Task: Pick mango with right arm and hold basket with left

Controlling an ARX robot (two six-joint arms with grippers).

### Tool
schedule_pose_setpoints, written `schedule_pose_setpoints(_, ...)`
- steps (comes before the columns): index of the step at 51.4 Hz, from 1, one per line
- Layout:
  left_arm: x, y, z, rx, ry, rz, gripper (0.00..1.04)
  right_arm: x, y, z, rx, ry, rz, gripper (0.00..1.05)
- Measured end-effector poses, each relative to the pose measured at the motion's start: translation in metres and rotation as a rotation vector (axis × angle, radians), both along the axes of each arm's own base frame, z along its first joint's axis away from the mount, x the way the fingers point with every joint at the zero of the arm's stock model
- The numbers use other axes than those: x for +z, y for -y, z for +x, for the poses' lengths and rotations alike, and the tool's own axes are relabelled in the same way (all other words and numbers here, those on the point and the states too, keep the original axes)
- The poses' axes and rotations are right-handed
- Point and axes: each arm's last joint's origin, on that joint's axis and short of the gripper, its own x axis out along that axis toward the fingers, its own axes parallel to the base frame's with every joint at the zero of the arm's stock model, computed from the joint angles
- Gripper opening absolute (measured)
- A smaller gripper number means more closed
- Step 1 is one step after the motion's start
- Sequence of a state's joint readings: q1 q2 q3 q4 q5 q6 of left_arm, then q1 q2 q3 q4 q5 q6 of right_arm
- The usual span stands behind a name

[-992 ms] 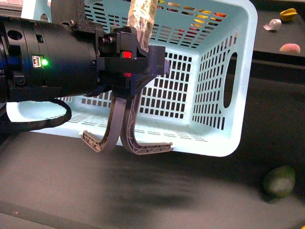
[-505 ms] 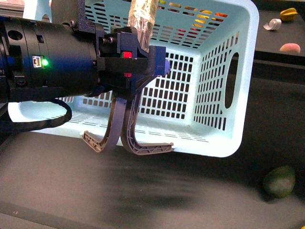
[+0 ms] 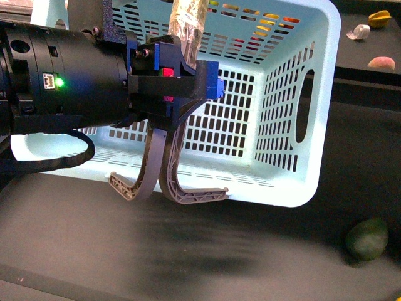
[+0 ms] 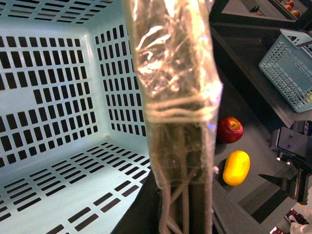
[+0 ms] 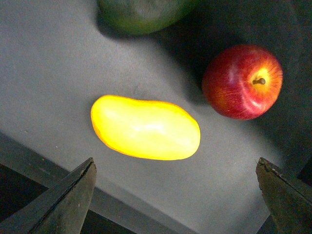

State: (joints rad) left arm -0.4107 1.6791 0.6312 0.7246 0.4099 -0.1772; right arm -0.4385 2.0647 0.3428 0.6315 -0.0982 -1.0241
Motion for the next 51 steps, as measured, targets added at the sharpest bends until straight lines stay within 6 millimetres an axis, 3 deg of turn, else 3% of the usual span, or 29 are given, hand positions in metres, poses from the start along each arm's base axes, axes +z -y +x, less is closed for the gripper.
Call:
schedule_pose_setpoints(25, 0.000, 0.000, 0.000, 0.000, 0.000, 0.000, 0.10, -0.049, 0.022, 0.019, 0.132, -0.171, -0.034, 0.97)
schedule_pose_setpoints(51, 0.000, 0.000, 0.000, 0.000, 0.000, 0.000, 0.10, -0.077, 0.021, 0.043, 0.183, -0.165, -0.047, 0.97)
